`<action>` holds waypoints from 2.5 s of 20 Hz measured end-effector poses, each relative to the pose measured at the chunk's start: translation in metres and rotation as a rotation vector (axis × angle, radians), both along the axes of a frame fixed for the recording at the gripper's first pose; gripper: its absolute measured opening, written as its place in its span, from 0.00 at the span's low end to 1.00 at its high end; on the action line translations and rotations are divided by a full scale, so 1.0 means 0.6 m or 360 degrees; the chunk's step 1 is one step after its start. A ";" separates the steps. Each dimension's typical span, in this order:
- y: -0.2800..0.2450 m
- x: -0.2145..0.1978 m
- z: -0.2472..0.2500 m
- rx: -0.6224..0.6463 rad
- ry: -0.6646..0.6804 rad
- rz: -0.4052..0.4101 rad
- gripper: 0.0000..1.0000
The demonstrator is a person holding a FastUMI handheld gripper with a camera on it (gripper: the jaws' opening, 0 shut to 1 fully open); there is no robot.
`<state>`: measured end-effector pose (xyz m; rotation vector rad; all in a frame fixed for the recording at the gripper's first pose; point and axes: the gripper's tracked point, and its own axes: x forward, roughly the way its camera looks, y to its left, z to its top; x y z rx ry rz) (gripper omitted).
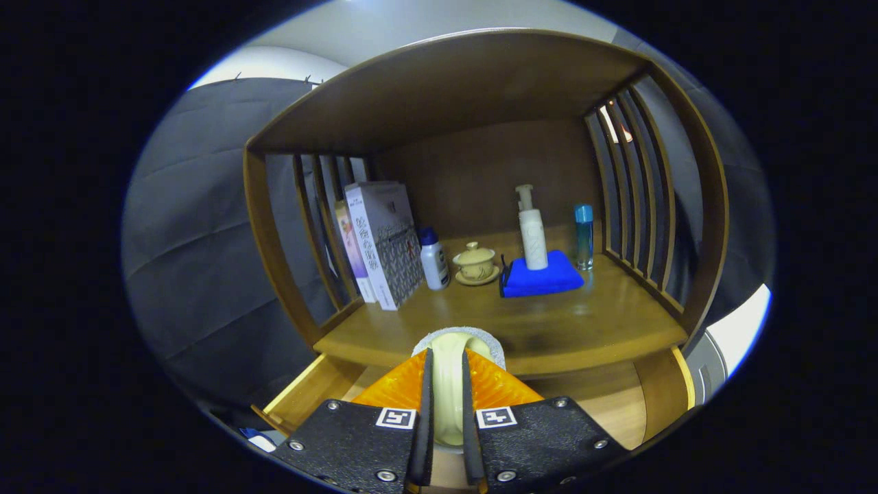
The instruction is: Pull open the drawer, take out the items inside it, and place them on the countertop above the cabinet.
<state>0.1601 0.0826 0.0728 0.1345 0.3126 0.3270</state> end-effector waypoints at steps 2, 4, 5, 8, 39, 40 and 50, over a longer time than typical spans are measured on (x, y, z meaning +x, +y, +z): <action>0.001 0.031 0.012 0.0011 0.0012 -0.0037 0.19; 0.000 0.063 0.019 0.0042 0.0030 -0.0083 0.19; -0.001 0.081 0.021 0.0056 0.0035 -0.0113 0.19; -0.011 0.124 0.011 0.0051 0.0065 -0.0191 0.19; -0.045 -0.145 -0.011 -0.0187 -0.0609 -0.0375 0.95; -0.047 -0.161 -0.011 -0.0189 -0.0631 -0.0377 0.95; -0.045 -0.285 -0.077 -0.0107 -0.0631 -0.0278 0.95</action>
